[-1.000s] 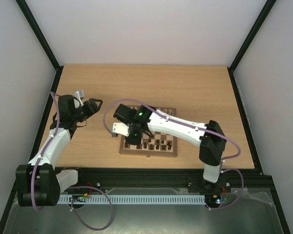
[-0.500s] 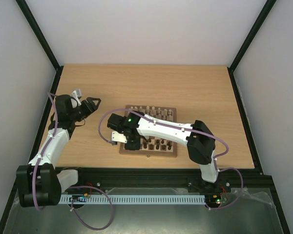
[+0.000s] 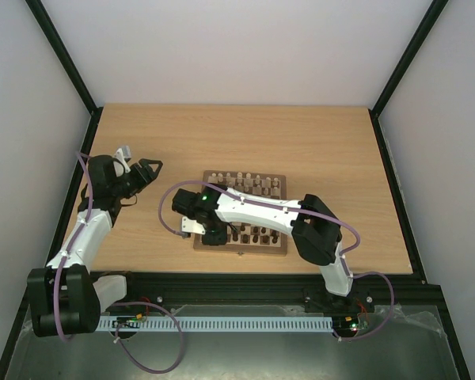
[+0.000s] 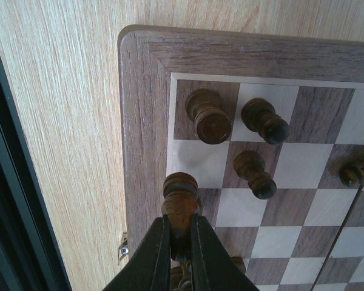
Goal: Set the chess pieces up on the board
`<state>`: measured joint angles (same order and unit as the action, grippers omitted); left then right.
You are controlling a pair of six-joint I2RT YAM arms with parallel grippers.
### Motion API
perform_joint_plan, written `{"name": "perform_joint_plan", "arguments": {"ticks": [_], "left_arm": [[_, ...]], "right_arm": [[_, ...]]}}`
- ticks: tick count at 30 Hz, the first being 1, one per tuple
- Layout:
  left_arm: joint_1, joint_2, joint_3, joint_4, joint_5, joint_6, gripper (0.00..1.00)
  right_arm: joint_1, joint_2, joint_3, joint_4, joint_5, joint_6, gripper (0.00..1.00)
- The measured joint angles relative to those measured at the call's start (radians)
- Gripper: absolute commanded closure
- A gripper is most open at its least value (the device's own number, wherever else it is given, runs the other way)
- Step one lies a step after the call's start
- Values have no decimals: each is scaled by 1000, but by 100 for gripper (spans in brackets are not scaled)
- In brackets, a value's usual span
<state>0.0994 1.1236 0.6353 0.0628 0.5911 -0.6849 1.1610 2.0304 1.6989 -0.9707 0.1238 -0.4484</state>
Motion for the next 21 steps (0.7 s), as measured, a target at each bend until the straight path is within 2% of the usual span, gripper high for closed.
{"name": "perform_joint_plan", "arguments": {"ticks": [21], "left_arm": [[0,0,-11,16,8,0,33]], "right_arm": [[0,27,0,31,36,7,86]]}}
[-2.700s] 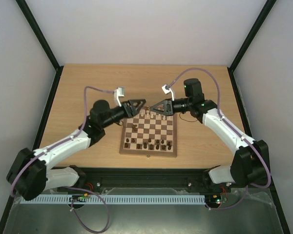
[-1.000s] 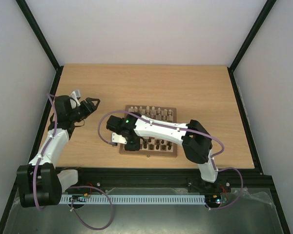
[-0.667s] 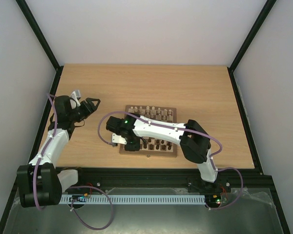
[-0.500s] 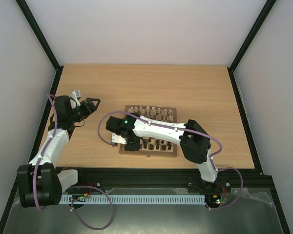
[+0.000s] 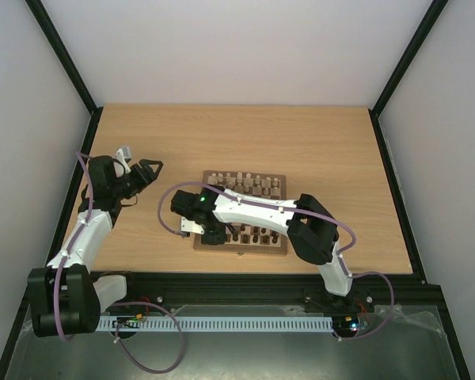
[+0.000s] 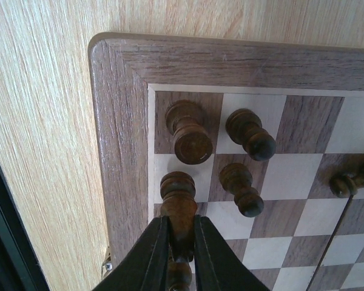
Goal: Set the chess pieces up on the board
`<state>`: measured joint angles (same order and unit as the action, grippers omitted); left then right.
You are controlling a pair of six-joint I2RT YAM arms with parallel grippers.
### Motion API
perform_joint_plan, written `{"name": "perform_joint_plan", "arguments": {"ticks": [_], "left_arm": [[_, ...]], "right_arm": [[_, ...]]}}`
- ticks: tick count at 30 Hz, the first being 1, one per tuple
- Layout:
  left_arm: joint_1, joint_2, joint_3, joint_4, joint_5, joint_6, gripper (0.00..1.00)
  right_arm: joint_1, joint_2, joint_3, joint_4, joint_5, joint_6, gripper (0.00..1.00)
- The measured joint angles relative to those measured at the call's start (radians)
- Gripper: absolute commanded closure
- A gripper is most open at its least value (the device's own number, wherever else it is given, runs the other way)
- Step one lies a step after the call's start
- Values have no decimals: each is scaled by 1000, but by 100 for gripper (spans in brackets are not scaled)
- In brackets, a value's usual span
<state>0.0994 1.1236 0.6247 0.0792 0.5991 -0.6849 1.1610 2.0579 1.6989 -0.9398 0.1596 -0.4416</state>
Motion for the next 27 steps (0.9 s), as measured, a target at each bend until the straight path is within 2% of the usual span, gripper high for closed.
{"name": "perform_joint_plan", "arguments": {"ticks": [10,19,22,27], "left_arm": [[0,0,-3,8,3,-1,33],[0,0,-3,13,4,-4,33],[0,0,-3,14,8,-4,39],[-7,3,-3,19,12,-14,48]], "right_arm": [[0,8,0,3,3,1,84],[0,11,-2,3,7,1,77],[0,10,-2,3,11,2,69],[-14,-52,-4,13,-43,16,65]]}}
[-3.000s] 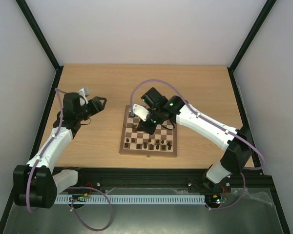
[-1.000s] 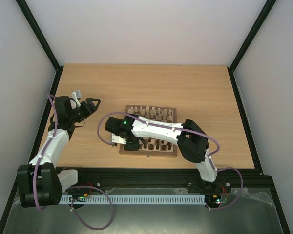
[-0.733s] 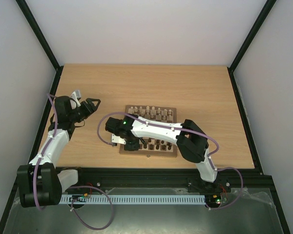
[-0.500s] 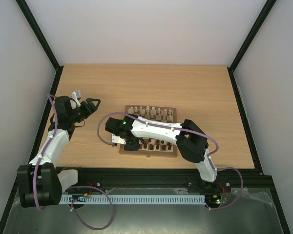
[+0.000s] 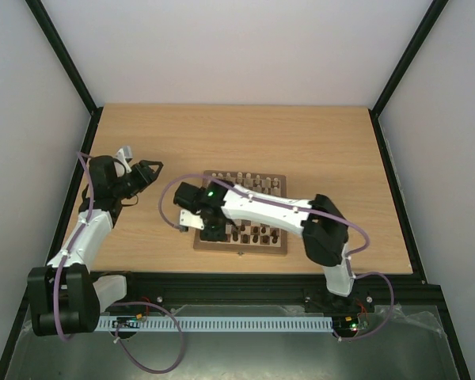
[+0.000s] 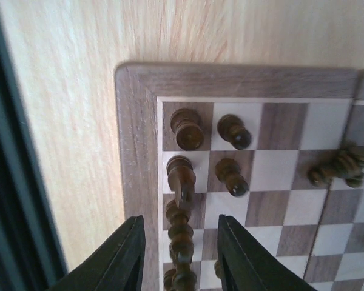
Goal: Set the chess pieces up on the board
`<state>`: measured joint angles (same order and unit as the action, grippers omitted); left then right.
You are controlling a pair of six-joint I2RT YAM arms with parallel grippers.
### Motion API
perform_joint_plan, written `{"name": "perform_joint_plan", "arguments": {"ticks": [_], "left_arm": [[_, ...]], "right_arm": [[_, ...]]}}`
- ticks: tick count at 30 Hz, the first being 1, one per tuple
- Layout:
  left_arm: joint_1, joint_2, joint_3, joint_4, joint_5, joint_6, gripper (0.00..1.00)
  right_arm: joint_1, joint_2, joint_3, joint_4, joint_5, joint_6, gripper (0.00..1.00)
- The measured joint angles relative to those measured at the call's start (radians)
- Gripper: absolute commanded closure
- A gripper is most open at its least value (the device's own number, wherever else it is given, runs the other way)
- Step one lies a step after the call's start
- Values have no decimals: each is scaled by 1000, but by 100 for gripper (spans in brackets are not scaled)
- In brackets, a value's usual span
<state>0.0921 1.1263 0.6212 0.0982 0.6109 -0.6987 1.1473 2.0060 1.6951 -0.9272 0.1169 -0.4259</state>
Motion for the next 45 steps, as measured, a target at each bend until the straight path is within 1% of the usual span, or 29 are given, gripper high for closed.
{"name": "perform_joint_plan", "arguments": {"ticks": [2,4,7,11,14,17,20,23,26,30,35,41,45], "left_arm": [[-22,4,1,-6,-6,13,48],[-64,13,10,-24,-17,39,50],[-167,36,59,-93,-64,91,52],[-328,68,149,-203,-173,163,51],[-437,97,206,-280,-267,206,51],[-528,146,239,-342,-345,227,52],[-611,202,260,-396,-436,225,51],[-708,276,301,-458,-542,204,51],[-780,361,357,-496,-617,180,51],[-828,441,406,-521,-673,147,51],[-863,519,470,-558,-733,114,51],[-895,604,515,-587,-770,97,63],[-906,658,518,-600,-774,90,66]], "right_arm": [[-20,-58,0,6,-46,6,65],[-65,-129,-5,21,-93,12,65],[-167,-245,-72,87,-145,32,65],[-348,-409,-269,208,-217,81,64],[-465,-514,-434,311,-268,121,62],[-558,-613,-567,403,-312,166,61],[-625,-698,-671,497,-352,203,60],[-647,-735,-721,560,-371,221,60],[-653,-748,-748,609,-386,229,60],[-655,-748,-765,641,-403,228,60],[-655,-750,-779,656,-416,224,59],[-655,-756,-784,664,-429,220,59],[-655,-756,-784,664,-435,219,59]]}}
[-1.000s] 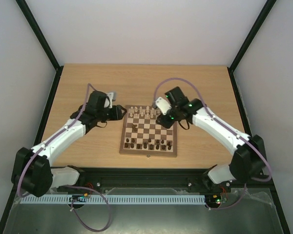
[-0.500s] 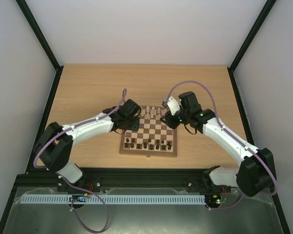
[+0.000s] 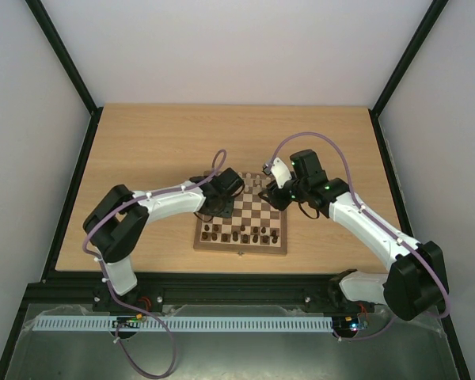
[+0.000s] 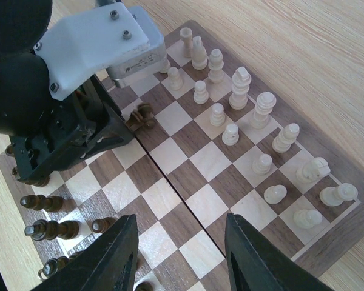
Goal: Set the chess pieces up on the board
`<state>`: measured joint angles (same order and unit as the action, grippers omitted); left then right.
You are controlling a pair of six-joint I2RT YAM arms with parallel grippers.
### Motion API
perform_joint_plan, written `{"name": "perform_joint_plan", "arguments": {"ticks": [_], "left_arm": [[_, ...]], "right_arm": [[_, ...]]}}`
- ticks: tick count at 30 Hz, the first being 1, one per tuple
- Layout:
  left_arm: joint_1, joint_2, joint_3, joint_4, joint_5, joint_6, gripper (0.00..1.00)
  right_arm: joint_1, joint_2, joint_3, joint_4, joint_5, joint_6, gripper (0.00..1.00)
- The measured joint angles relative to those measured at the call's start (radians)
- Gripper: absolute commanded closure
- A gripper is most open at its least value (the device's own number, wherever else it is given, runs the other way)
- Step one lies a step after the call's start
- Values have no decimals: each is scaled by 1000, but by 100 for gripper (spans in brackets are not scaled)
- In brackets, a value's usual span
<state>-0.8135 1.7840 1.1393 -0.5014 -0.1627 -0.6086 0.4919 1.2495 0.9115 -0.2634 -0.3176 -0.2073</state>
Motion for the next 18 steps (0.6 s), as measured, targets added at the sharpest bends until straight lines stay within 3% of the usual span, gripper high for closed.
{"name": "perform_joint_plan", "arguments": {"ticks": [18], "left_arm": [[-1,15,8,-4,-31,47,73]], "right_arm": [[0,0,0,0,-14,-13,59]]}}
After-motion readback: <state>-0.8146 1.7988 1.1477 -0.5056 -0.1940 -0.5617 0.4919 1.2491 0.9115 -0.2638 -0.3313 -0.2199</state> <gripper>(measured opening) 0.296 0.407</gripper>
